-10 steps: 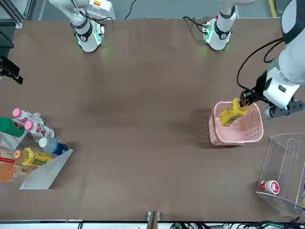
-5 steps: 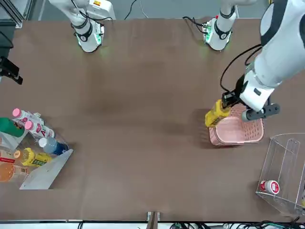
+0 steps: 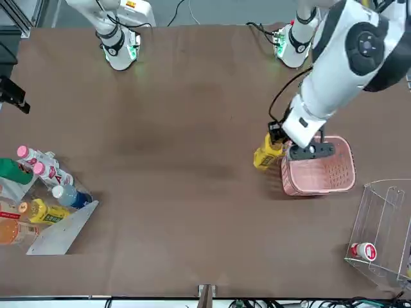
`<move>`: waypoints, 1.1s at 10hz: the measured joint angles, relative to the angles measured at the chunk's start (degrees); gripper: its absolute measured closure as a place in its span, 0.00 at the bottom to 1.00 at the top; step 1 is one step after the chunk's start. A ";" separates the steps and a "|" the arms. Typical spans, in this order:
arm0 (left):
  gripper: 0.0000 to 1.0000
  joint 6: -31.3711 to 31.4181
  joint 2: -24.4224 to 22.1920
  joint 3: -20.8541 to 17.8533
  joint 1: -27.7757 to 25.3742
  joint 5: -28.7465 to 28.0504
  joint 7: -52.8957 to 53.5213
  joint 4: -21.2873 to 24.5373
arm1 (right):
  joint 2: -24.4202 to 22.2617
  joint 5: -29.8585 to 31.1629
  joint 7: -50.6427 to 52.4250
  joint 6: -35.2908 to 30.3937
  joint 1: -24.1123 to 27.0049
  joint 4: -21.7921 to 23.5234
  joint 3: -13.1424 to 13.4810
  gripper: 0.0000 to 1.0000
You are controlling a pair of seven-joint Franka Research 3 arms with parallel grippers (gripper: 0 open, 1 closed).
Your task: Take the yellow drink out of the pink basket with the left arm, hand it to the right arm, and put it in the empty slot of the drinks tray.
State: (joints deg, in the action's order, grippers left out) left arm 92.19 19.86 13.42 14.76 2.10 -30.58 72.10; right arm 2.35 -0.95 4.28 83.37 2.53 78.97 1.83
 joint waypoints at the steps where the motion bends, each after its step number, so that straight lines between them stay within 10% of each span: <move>1: 0.66 1.06 0.58 -0.70 1.80 -0.09 -0.05 -0.02 | 0.00 0.00 0.00 0.00 0.00 -0.01 0.00 0.01; 11: 0.66 12.28 12.49 -9.46 18.98 -0.64 -6.63 -5.12 | 0.00 0.00 0.00 0.00 0.00 -0.03 0.01 0.01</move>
State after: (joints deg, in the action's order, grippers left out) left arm 104.47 32.35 3.96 33.73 1.47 -37.21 66.98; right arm 2.35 -0.95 4.28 83.37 2.53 78.95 1.84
